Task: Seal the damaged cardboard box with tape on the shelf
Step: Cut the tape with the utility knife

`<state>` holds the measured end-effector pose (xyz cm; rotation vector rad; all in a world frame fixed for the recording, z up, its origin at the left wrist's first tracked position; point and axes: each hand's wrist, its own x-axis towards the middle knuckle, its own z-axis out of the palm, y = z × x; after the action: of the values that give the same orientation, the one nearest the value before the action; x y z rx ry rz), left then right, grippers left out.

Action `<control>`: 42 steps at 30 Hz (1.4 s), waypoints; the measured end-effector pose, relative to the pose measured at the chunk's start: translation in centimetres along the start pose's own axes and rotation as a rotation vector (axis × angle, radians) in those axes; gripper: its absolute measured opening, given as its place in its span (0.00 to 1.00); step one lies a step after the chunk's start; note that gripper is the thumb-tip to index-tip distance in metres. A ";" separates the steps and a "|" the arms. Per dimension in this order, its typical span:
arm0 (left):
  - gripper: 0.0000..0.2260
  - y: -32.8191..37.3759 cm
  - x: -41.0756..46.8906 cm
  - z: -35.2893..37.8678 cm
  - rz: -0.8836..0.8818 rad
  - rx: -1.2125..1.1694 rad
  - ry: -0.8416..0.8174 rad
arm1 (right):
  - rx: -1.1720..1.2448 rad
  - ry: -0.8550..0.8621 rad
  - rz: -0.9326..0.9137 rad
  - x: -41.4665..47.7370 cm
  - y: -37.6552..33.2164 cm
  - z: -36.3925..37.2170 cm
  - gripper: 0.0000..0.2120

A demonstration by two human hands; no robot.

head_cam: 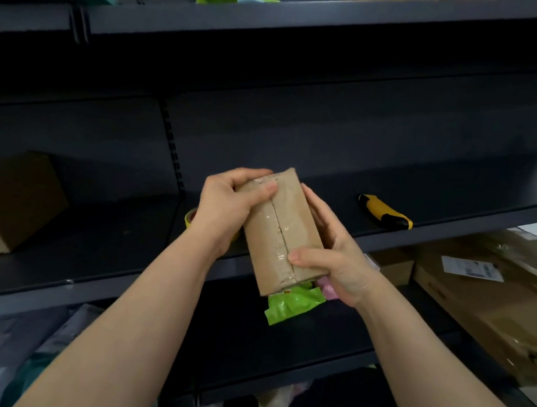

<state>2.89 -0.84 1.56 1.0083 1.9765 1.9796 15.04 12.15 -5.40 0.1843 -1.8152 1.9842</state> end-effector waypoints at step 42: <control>0.11 0.3 0.3 0.3 0.240 -0.066 0.032 | -0.614 0.106 -0.154 3.9 -2.0 0.6 0.43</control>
<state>2.99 -0.44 1.89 1.2565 1.8682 2.1781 12.24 12.52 -2.03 0.0236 -2.1654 1.2362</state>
